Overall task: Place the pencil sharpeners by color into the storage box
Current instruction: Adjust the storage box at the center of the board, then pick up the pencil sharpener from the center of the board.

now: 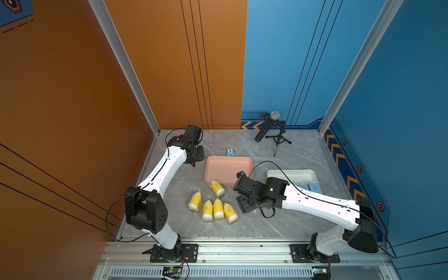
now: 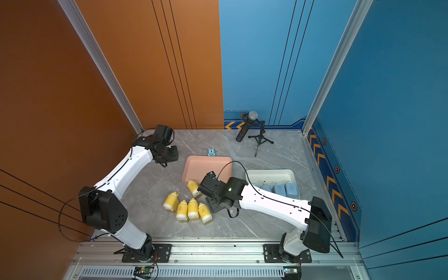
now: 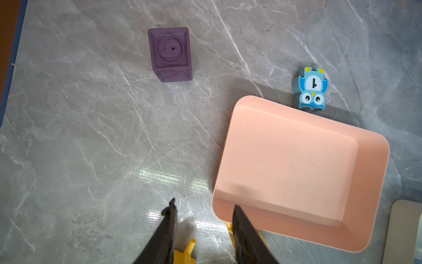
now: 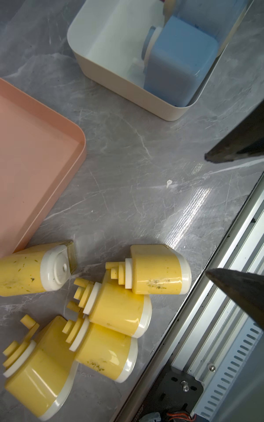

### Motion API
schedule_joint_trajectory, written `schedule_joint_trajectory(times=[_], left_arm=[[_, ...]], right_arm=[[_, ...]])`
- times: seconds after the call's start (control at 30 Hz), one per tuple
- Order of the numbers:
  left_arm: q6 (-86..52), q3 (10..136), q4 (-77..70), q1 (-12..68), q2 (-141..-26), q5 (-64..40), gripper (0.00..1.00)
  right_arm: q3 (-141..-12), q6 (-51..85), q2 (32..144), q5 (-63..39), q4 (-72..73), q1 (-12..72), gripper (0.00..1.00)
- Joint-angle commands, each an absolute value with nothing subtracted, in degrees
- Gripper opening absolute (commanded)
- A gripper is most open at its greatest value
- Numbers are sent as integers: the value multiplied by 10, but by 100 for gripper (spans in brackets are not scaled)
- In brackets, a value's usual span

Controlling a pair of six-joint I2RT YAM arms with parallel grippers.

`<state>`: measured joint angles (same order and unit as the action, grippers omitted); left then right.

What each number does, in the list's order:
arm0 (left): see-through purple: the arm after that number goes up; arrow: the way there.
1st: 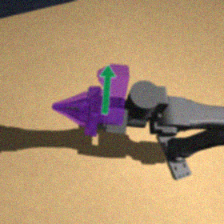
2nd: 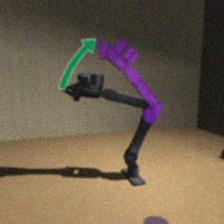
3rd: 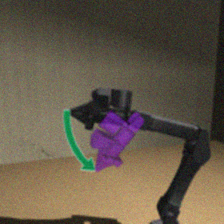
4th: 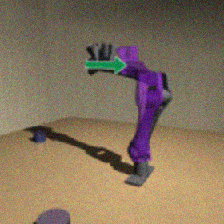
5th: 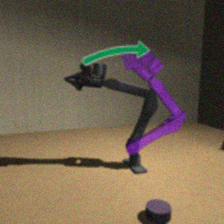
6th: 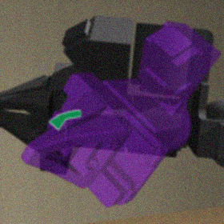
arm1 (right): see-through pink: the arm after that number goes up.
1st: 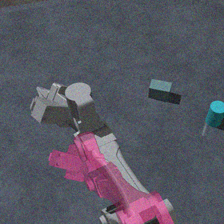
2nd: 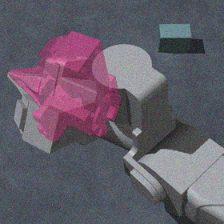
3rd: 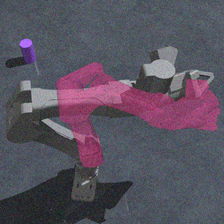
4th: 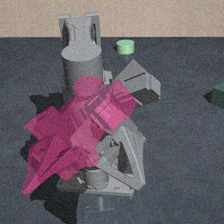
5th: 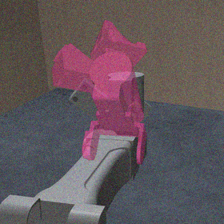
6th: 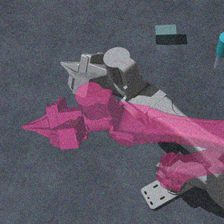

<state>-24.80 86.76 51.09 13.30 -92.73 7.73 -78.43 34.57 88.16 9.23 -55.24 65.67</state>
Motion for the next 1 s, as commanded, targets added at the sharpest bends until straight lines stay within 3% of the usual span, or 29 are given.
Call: schedule_joint_trajectory(times=[0.0, 0.37, 0.97], left_arm=[[-219, 871, 505, 129, -911, 70, 42], [-245, 831, 474, 86, -907, -12, 39], [-250, 819, 471, 72, -895, -4, 39]], right_arm=[[-814, 361, 913, 64, -545, 666, 75], [-868, 366, 1024, 5, -541, 676, 72], [-879, 357, 1095, -39, -542, 668, 65]])
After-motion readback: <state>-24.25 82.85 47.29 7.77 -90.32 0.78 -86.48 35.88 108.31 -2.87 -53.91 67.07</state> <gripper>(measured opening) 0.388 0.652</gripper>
